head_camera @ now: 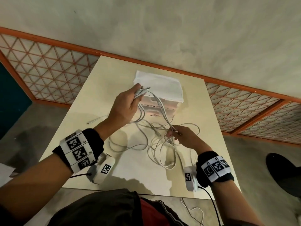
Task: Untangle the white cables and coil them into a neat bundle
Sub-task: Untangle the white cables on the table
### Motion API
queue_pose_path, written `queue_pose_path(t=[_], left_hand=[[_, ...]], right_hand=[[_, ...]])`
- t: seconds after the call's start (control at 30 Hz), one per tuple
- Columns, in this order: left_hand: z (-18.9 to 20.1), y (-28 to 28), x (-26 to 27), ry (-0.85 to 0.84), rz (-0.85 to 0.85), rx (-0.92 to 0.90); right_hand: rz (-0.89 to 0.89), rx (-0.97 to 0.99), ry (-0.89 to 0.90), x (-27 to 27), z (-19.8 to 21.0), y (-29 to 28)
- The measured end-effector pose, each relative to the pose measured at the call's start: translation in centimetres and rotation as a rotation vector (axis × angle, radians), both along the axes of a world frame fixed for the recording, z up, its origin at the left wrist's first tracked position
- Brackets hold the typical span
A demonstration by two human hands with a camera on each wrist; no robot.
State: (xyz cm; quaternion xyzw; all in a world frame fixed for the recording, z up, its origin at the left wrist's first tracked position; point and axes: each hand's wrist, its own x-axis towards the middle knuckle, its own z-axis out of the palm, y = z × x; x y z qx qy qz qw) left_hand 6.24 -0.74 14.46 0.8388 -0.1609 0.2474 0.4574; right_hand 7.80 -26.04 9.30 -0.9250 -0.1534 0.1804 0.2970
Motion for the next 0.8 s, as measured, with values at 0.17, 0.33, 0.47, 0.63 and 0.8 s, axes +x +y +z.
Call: queue_pose_path(t=[0.17, 0.33, 0.47, 0.63, 0.8], left_hand=[[-2.5, 2.3, 1.3, 0.179, 0.208, 0.112], [-5.1, 2.9, 0.6, 0.482, 0.108, 0.27], [-5.8, 2.2, 0.0, 0.629, -0.012, 0.227], [-4.4, 0.9, -0.4, 0.502, 0.027, 0.085], [-1.2, -0.6, -0.7, 0.18, -0.072, -0.093]], right_hand=[[-0.09, 0.121, -0.174, 0.6, 5.2, -1.7], [-0.187, 0.21, -0.606, 0.6, 11.6, -2.2], [-0.156, -0.144, -0.711, 1.1, 11.6, -2.2], [0.042, -0.148, -0.438, 0.8, 8.6, -1.3], [0.095, -0.044, -0.23, 0.3, 6.1, 0.8]])
